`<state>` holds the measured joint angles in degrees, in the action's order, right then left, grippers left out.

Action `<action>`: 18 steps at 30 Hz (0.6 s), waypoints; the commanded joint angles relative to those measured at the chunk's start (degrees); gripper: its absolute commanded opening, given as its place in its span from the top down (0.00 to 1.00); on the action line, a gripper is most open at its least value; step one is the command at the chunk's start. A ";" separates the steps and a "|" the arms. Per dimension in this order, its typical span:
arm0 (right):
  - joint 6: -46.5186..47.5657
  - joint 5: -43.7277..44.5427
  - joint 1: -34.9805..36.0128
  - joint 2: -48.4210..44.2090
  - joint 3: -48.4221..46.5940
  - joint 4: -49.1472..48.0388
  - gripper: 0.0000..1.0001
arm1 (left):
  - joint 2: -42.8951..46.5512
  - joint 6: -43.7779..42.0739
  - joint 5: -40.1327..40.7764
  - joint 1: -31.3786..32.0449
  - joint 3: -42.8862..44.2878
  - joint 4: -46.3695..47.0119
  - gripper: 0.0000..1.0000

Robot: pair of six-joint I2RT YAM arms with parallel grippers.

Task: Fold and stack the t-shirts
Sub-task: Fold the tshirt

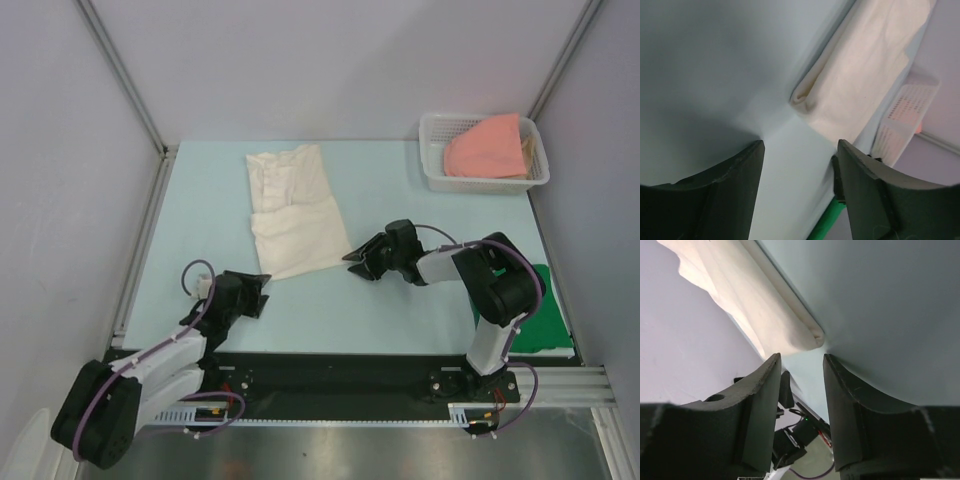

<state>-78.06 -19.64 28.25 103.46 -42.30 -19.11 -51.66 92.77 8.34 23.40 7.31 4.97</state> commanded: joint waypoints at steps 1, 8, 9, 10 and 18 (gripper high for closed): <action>-4.64 8.65 0.67 0.87 2.92 -2.40 0.55 | -2.56 8.03 5.37 1.39 -2.30 4.69 0.36; -7.10 10.15 0.58 1.04 4.77 -3.12 0.58 | -7.14 14.18 6.60 1.48 -2.21 6.71 0.53; -7.19 10.15 0.75 1.04 4.86 -2.95 0.58 | -7.57 14.28 6.60 1.48 -2.30 7.59 0.54; -7.19 10.23 0.67 1.04 4.95 -2.86 0.58 | -7.93 14.19 6.78 1.48 -2.13 7.51 0.54; -6.40 9.71 -0.04 1.39 3.90 -0.67 0.60 | -11.62 13.67 7.31 1.48 -1.86 10.40 0.49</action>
<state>-85.62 -14.28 28.84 103.46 -38.76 -26.00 -61.19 106.50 13.65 24.58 6.22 15.11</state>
